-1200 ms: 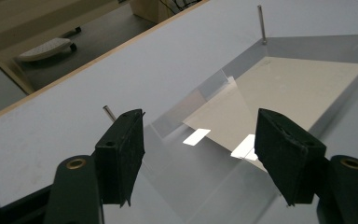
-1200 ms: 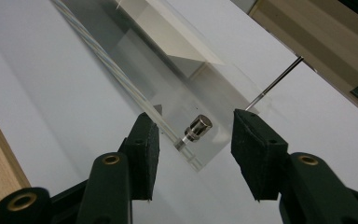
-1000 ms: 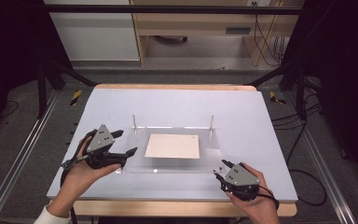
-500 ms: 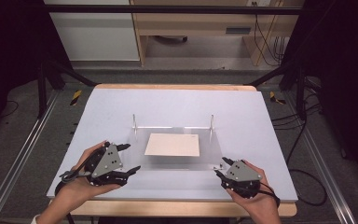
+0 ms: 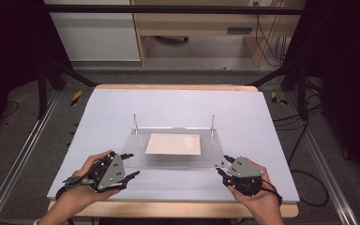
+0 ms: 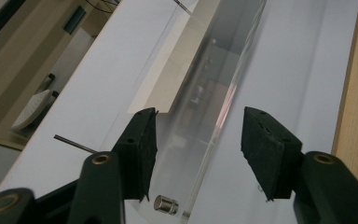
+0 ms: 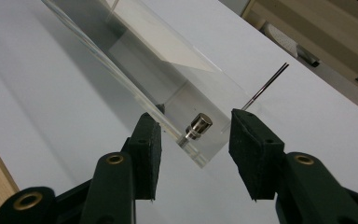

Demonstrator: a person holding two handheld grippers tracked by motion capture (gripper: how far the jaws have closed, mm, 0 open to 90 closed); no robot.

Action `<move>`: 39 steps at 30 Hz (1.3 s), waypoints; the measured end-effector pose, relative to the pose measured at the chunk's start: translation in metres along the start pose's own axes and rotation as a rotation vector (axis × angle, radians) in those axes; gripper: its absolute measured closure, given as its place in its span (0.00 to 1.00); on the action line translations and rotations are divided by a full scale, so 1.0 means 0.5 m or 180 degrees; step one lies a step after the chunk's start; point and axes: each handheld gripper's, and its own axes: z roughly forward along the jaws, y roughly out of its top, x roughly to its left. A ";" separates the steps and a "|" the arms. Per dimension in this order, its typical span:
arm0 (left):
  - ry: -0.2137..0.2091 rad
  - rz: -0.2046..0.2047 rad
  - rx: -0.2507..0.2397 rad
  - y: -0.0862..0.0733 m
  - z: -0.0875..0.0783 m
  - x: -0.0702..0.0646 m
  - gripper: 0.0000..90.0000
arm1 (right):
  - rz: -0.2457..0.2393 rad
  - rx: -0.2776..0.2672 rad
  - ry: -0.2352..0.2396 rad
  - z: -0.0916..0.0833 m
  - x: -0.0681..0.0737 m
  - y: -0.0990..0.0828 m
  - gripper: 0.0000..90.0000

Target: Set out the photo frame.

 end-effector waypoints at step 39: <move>0.0167 -0.0165 -0.0013 0.013 0.010 0.042 0.77 | -0.0050 -0.0191 0.0148 0.013 -0.046 0.041 0.63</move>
